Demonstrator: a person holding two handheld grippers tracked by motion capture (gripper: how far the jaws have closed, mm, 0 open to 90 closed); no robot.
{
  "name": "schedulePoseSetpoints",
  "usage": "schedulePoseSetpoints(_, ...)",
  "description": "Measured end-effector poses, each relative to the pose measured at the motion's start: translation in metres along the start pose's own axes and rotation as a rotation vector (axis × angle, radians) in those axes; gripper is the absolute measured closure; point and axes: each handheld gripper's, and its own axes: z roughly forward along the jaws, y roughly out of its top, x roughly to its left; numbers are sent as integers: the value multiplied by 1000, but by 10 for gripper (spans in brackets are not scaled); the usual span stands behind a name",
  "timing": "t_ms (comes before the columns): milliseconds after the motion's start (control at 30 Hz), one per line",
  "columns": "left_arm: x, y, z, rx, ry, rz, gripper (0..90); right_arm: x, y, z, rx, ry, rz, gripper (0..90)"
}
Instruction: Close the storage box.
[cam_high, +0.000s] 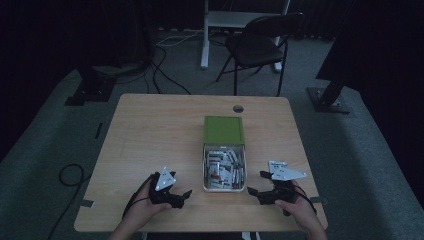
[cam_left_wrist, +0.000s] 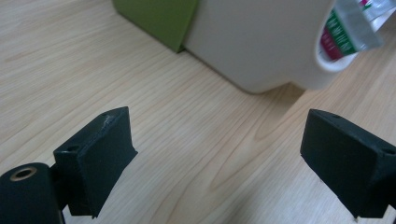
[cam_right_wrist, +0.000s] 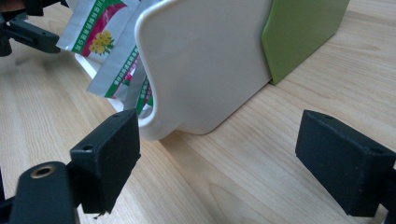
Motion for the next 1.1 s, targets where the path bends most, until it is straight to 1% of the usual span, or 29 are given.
schedulePoseSetpoints(67,-1,2,2,-8,-2,2,100,0,1,0,-6,2,1,136)
schedulePoseSetpoints(133,-2,5,4,-25,-8,-4,100,0,2,1,-12,3,4,136)
schedulePoseSetpoints(200,-4,7,6,-49,-9,1,100,0,3,1,-16,4,6,136)
schedulePoseSetpoints(367,-7,13,10,-91,-17,8,100,-1,4,1,-53,5,16,137)
schedulePoseSetpoints(433,-9,16,11,-107,-8,10,100,-2,5,1,-73,12,23,137)
schedulePoseSetpoints(500,-9,17,11,-111,-6,12,100,-2,6,0,-99,11,32,137)
schedulePoseSetpoints(533,-11,19,13,-133,-6,0,100,-3,8,0,-111,10,35,136)
schedulePoseSetpoints(600,-11,20,15,-139,-4,1,100,-3,9,0,-118,4,39,137)
schedulePoseSetpoints(667,-12,22,16,-155,-6,-6,100,-3,11,0,-126,11,43,137)
schedulePoseSetpoints(700,-12,23,16,-159,-8,-8,100,-3,11,1,-130,14,45,137)
schedulePoseSetpoints(767,-13,24,17,-163,-17,1,100,-3,12,1,-128,22,37,137)
schedulePoseSetpoints(833,-13,26,18,-156,-13,10,100,-2,13,0,-131,28,39,137)
schedulePoseSetpoints(867,-13,27,19,-156,-3,14,100,-2,13,0,-132,30,42,137)
schedulePoseSetpoints(933,-12,29,20,-163,-2,11,100,-1,14,1,-131,34,37,137)
schedulePoseSetpoints(1000,-12,29,20,-166,-2,5,100,-1,15,3,-125,29,35,137)
schedulePoseSetpoints(1100,-10,32,22,-170,3,15,100,-2,15,5,-120,22,30,138)
